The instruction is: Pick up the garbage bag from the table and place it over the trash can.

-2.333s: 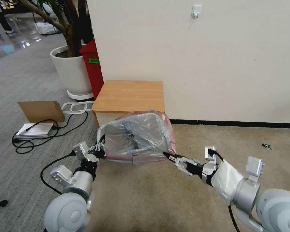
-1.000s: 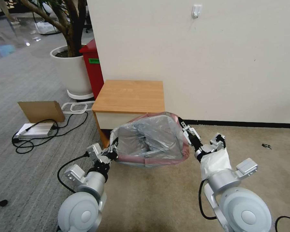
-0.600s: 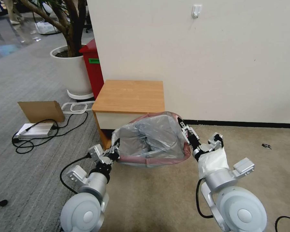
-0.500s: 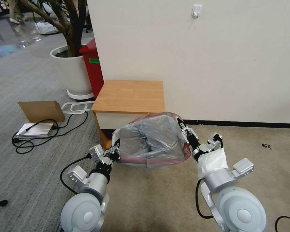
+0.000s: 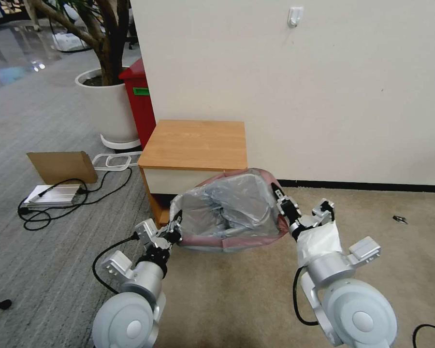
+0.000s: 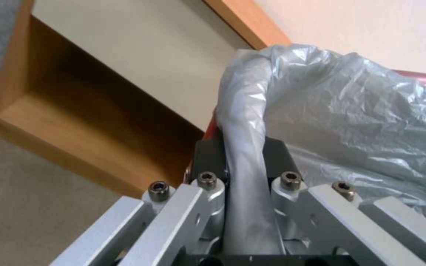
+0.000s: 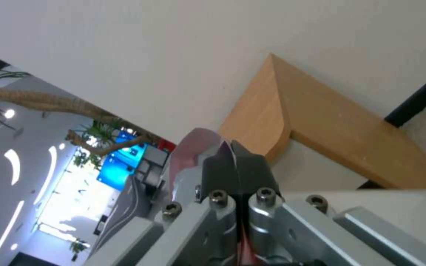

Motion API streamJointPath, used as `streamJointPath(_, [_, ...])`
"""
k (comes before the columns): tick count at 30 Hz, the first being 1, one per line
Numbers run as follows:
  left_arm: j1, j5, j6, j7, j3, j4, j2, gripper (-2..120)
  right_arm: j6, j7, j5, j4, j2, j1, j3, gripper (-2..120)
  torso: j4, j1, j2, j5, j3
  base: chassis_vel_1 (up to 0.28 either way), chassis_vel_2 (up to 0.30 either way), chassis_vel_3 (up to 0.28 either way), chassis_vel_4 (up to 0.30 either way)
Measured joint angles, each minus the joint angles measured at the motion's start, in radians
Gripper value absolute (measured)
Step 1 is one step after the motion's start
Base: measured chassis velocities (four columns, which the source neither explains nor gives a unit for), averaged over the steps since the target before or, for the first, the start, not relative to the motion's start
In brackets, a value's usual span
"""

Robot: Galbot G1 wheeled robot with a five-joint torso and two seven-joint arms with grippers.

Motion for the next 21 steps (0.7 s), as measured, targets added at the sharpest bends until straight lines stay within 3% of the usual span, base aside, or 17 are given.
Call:
streamJointPath(12, [0.011,-0.062,0.019,0.003,-0.012,-0.035,-0.003,7,-0.027,-0.003,-0.034,-0.091,-0.029,0.020,0.032,0,0.0001,0.000,0.000,0.0000,0.000,0.000,0.000,0.000,0.000])
streamJointPath(21, [0.011,-0.140,0.031,0.016,-0.027,-0.062,-0.009,7,0.004,-0.088,-0.133,-0.199,-0.041,0.028,0.046,0,0.0001,0.000,0.000,0.0001,0.000,0.000,0.000,0.000,0.000])
